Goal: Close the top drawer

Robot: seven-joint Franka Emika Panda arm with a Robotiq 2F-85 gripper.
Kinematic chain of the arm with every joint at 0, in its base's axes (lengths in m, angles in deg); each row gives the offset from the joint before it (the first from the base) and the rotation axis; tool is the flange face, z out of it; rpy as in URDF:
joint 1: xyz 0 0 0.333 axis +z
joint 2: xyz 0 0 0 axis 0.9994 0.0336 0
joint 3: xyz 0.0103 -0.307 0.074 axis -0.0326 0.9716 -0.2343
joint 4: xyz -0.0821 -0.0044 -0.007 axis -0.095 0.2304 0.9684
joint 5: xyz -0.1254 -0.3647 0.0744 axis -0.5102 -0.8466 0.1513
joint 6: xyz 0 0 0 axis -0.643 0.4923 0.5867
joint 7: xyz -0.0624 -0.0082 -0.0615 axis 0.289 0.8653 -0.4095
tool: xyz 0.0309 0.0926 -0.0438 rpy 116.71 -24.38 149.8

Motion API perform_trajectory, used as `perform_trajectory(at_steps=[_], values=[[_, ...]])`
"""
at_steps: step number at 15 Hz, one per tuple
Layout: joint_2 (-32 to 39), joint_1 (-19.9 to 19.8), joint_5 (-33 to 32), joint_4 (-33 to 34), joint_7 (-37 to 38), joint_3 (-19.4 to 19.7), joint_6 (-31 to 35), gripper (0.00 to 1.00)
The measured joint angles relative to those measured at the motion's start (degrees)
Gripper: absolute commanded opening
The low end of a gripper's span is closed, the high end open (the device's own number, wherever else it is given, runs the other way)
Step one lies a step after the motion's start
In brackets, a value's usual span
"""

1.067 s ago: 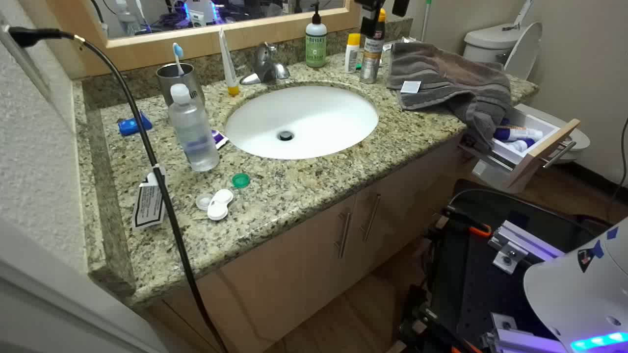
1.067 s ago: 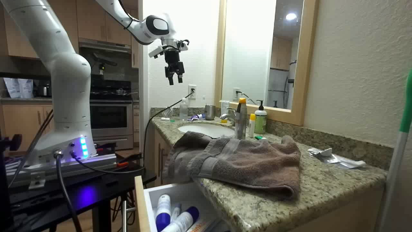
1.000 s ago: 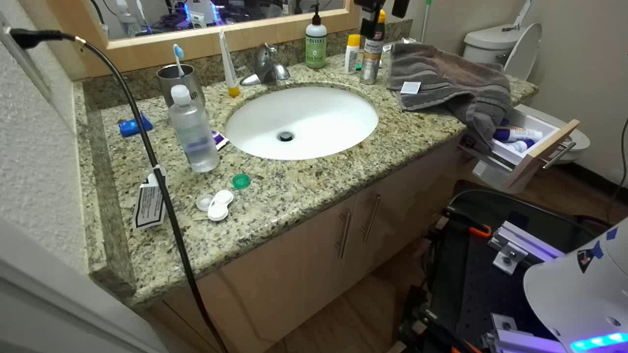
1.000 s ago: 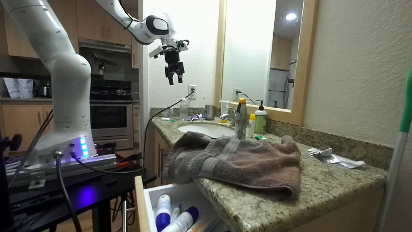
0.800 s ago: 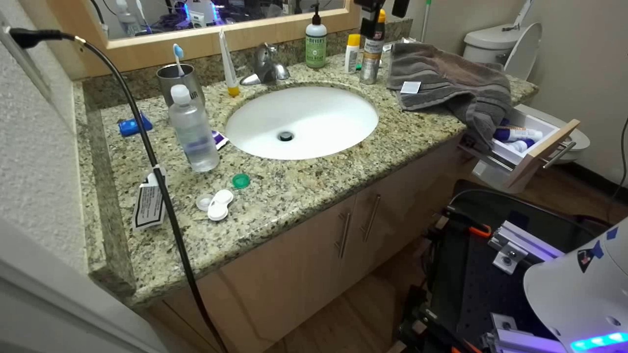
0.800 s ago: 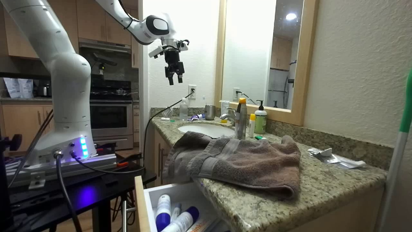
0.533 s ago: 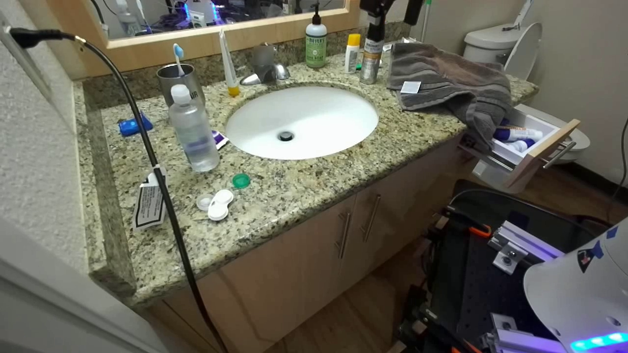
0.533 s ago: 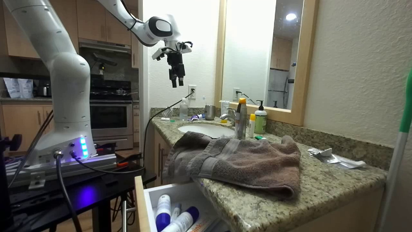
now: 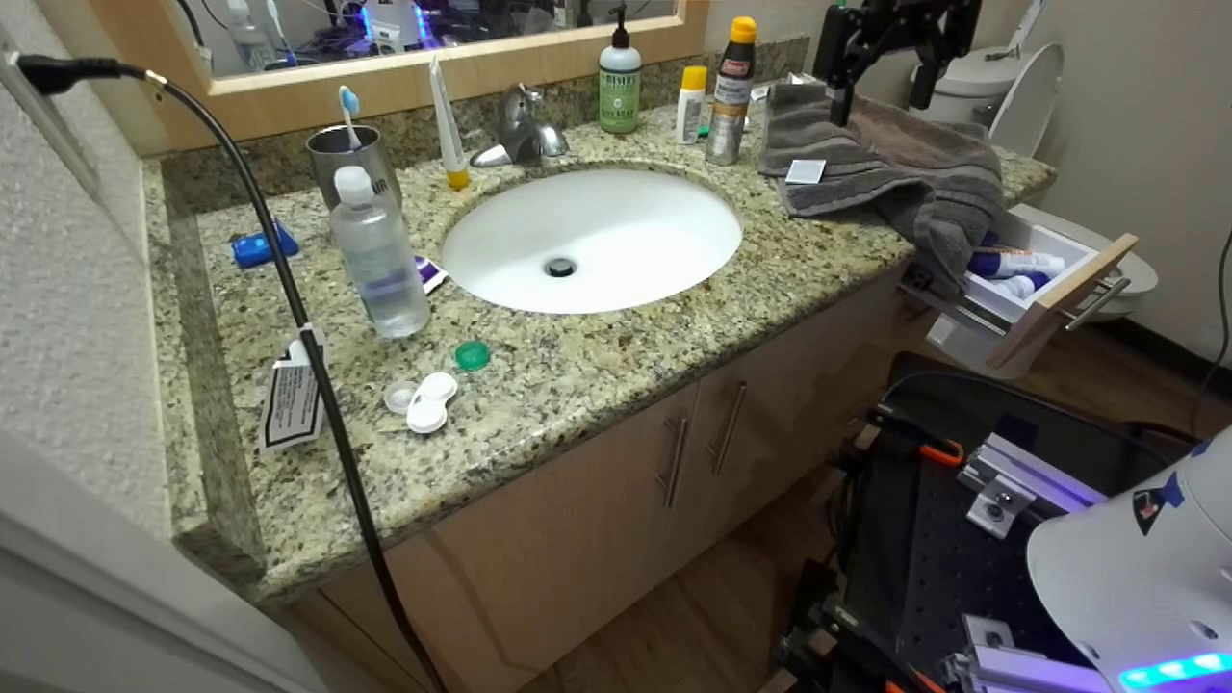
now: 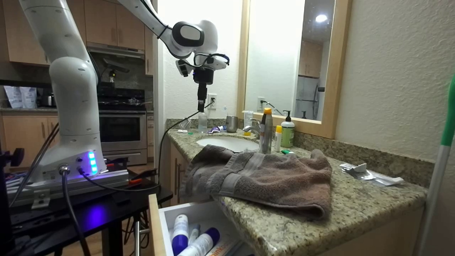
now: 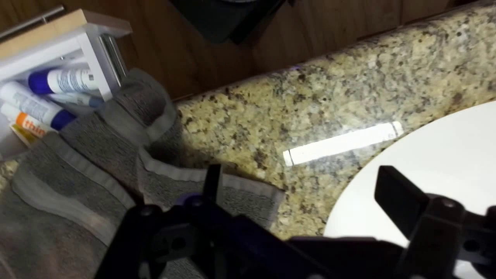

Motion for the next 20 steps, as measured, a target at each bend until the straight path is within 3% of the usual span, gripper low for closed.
perform_trajectory(at_steps=[11,20], values=[[0.71,-0.68,0.00,-0.16,3.25,1.31,2.10,1.00],[4.20,-11.26,-0.35,-2.21,12.11,9.91,14.90,1.00]])
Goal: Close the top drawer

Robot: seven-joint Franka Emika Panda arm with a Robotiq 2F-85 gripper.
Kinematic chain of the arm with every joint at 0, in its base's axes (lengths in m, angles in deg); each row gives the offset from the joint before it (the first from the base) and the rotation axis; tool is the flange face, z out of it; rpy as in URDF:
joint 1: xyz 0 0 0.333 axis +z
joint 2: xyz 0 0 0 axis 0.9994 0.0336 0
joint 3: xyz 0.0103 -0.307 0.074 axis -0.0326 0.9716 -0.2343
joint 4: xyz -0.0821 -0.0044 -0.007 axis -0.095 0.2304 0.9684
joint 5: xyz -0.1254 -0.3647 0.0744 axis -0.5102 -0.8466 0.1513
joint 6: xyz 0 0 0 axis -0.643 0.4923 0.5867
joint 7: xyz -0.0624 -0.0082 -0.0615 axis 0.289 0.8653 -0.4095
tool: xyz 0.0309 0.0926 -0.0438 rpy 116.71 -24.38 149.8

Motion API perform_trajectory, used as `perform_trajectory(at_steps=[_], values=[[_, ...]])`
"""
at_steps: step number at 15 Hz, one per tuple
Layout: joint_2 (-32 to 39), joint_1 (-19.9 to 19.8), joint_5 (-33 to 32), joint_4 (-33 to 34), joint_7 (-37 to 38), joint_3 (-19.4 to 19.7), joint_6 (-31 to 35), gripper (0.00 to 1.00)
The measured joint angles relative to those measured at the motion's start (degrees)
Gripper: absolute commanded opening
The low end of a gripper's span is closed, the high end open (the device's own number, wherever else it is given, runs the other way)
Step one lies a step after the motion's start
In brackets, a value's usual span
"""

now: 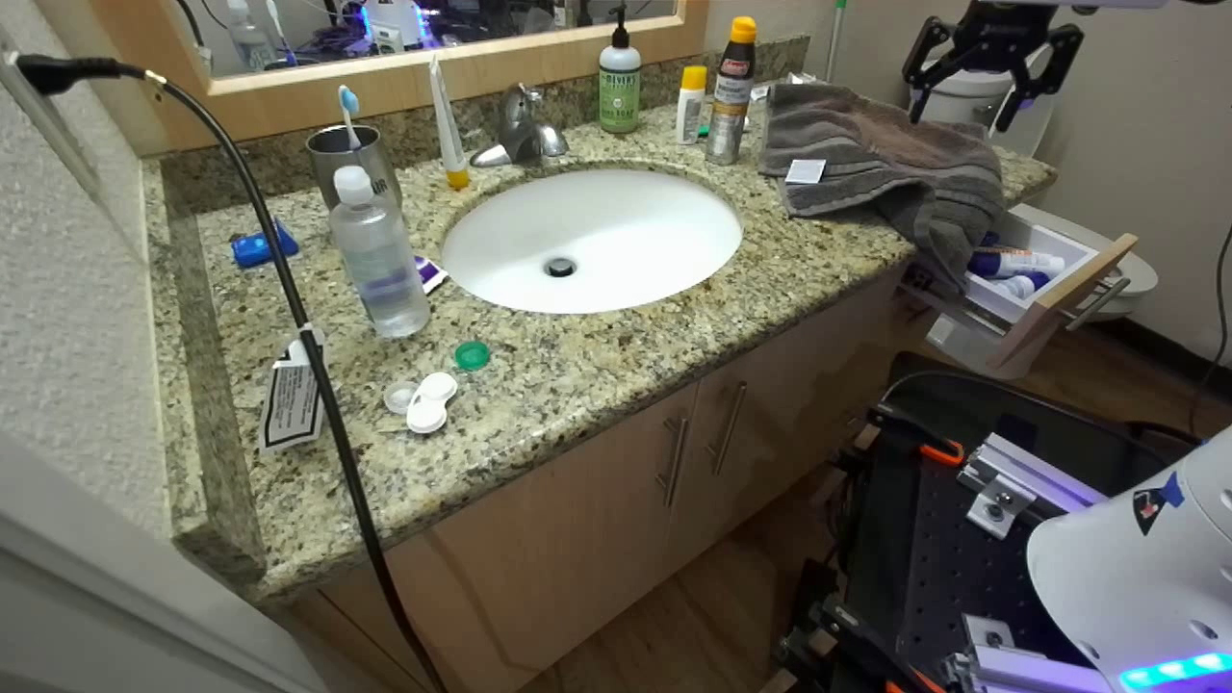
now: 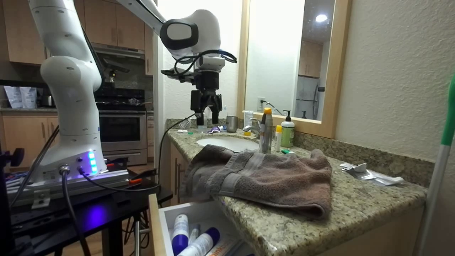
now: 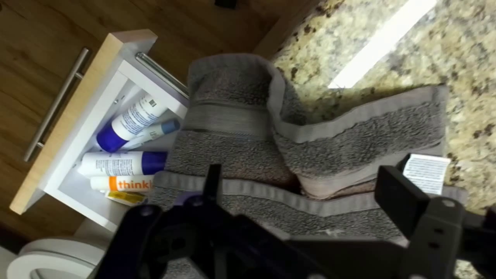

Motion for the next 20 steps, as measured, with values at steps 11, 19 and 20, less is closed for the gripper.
perform_trajectory(at_steps=[11,19,20], values=[[0.81,-2.26,-0.80,-0.11,4.02,0.09,1.09,1.00],[10.66,-11.60,-14.55,0.08,18.24,4.24,4.03,1.00],[11.64,-12.11,-15.96,0.12,19.21,4.83,4.03,1.00]])
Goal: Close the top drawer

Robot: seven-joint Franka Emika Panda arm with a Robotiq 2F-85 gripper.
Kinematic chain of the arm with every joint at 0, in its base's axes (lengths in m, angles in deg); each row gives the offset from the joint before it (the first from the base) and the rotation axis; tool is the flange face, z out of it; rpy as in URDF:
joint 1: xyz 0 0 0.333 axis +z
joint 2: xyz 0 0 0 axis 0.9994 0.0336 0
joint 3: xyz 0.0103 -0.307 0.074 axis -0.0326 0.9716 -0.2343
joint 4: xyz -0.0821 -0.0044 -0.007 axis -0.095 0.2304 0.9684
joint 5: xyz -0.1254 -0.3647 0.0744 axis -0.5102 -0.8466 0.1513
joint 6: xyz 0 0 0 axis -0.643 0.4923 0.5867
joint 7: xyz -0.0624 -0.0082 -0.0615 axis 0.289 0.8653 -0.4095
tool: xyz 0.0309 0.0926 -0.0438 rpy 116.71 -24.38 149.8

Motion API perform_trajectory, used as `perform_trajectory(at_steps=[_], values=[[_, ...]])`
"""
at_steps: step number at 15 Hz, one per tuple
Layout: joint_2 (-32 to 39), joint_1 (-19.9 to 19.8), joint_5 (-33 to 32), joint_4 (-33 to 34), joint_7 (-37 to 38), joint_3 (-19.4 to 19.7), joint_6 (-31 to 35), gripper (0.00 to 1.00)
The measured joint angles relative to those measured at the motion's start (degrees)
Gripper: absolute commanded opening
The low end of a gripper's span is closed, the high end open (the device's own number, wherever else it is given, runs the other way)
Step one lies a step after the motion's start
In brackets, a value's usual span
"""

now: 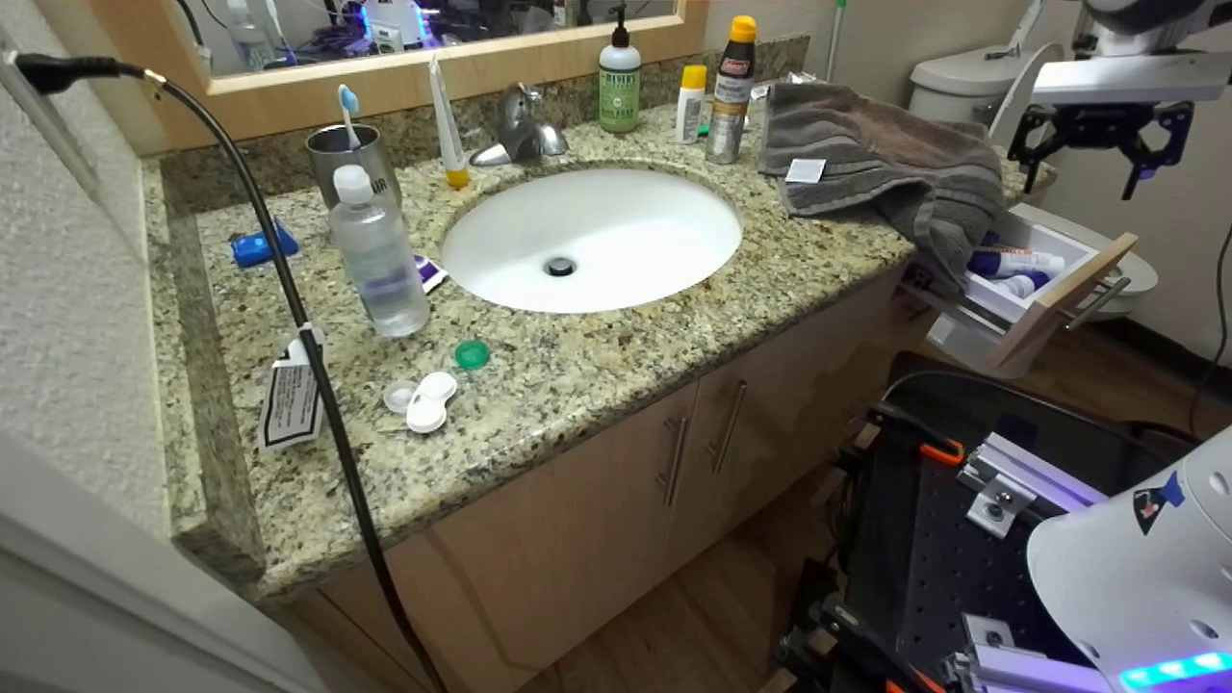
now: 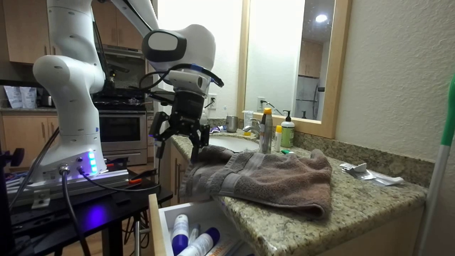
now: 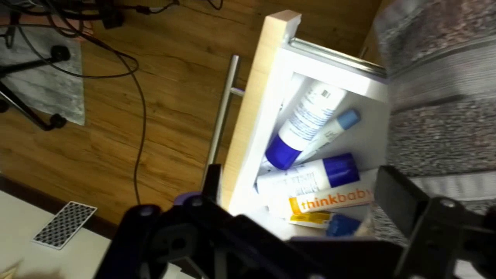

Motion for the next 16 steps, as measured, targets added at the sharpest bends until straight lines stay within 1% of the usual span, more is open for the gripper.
perform_trajectory(at_steps=[2,5,7,12,14,16], values=[[2.03,-0.51,-3.60,-0.01,2.91,0.97,0.01,1.00],[5.25,-0.41,-11.12,-0.03,9.37,2.06,0.09,1.00],[6.06,0.03,-11.64,0.08,10.87,2.11,0.11,1.00],[6.12,0.79,-11.96,0.31,11.44,2.12,-0.49,1.00],[7.20,1.20,-14.16,0.29,13.93,2.23,-0.59,1.00],[9.76,1.34,-17.51,0.30,18.20,3.00,-0.44,1.00]])
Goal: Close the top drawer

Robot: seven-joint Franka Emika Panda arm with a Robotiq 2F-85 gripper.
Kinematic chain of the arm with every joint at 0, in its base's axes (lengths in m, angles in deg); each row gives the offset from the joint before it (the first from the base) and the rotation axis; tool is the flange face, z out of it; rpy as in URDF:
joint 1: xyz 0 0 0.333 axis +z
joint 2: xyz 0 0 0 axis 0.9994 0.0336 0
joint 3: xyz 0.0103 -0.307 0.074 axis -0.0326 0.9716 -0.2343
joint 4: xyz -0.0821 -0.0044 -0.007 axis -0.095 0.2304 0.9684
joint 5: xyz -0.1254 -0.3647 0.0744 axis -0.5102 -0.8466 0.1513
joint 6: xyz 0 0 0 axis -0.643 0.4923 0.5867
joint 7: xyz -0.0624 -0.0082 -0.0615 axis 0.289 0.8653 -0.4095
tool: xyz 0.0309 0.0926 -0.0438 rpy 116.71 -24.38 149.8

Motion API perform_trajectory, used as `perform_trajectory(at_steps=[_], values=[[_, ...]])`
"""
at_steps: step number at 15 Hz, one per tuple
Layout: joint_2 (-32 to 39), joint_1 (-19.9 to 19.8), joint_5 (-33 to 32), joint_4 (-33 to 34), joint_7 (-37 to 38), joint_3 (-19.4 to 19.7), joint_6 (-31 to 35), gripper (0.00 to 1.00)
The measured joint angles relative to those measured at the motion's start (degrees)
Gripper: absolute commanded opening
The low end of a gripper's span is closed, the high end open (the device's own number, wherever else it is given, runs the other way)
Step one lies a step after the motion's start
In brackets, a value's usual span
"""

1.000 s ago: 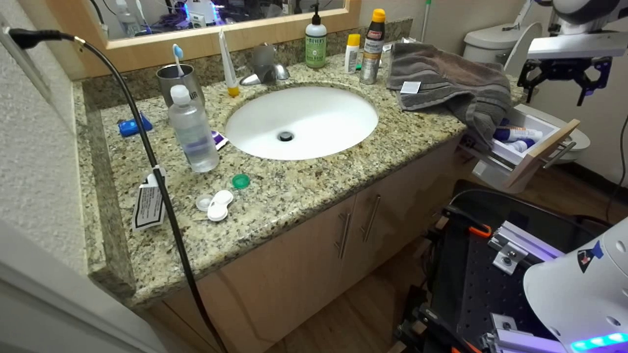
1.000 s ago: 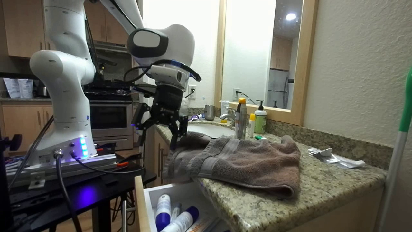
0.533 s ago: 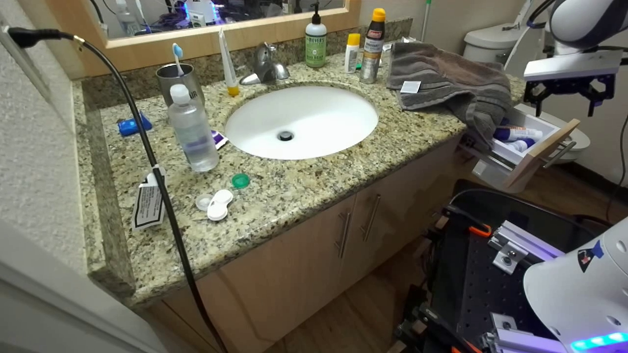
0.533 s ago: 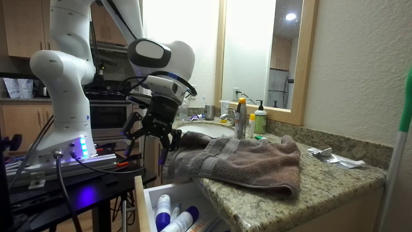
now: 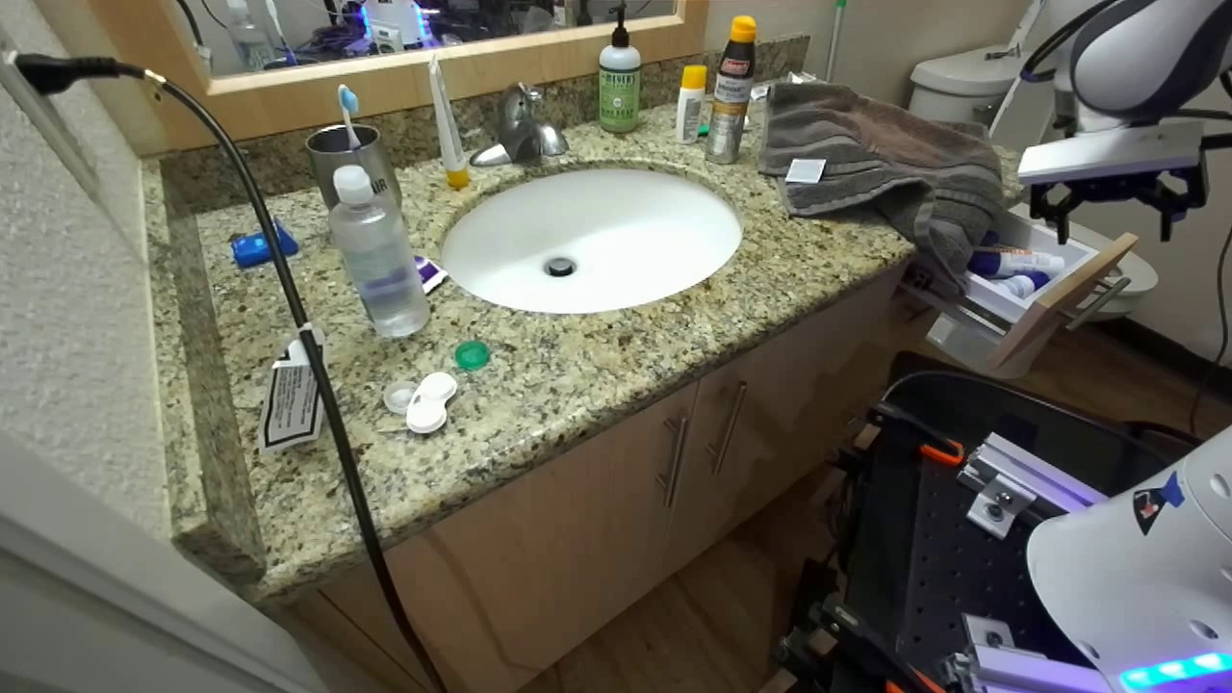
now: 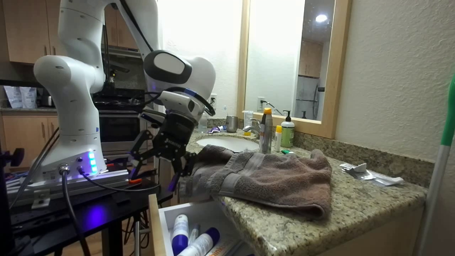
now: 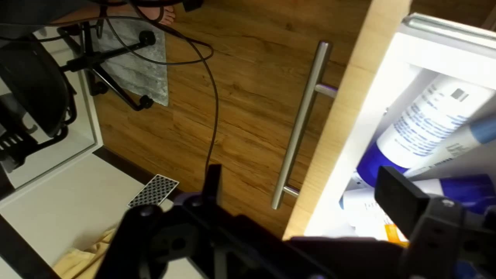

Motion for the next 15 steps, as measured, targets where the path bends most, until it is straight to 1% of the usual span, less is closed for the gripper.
perform_trajectory(at_steps=[3,5,8,13,15], values=[[4.58,0.04,-2.92,0.44,4.45,1.83,0.06,1.00],[7.56,0.04,-3.07,1.17,4.38,2.81,-0.14,1.00],[11.26,0.15,-2.30,2.24,3.24,3.21,-0.03,1.00],[11.20,1.02,-1.97,2.27,3.40,3.69,-0.03,1.00],[11.79,1.40,0.41,2.29,2.83,3.52,-0.07,1.00]])
